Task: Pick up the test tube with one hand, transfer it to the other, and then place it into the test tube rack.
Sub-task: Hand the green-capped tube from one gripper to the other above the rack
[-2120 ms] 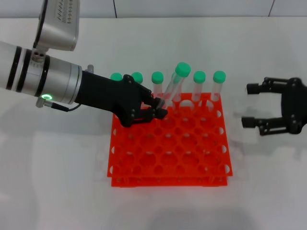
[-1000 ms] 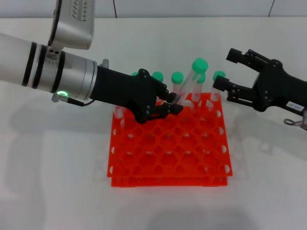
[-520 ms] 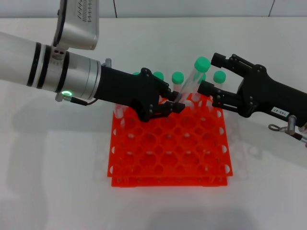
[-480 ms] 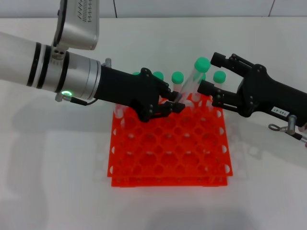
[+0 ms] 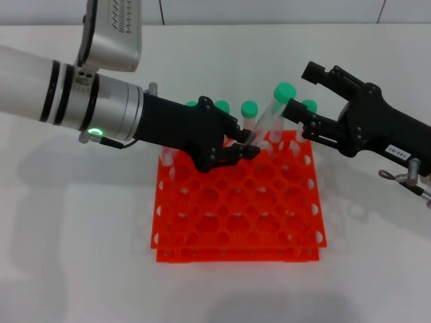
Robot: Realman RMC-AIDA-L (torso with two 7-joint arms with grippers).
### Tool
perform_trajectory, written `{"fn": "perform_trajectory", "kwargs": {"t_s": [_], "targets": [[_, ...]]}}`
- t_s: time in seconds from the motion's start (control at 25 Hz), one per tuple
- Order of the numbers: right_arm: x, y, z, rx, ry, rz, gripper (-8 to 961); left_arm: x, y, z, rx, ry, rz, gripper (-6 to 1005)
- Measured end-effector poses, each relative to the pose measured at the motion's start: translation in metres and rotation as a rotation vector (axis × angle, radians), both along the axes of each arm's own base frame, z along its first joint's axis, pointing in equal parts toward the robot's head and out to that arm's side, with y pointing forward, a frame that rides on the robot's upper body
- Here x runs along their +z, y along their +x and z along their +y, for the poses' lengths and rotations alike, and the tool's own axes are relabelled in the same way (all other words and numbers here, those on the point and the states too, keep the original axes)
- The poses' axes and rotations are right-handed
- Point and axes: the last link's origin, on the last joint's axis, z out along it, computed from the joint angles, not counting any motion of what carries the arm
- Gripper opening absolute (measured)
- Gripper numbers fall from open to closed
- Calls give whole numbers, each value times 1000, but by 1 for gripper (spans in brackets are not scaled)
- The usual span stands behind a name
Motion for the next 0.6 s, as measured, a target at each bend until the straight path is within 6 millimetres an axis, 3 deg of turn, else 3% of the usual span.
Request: {"fn": "perform_trajectory", "kwargs": {"t_s": [0.6], "targets": [[-7, -6, 1, 10, 3, -3, 777, -2, 3, 1, -10, -6, 5, 318]]}}
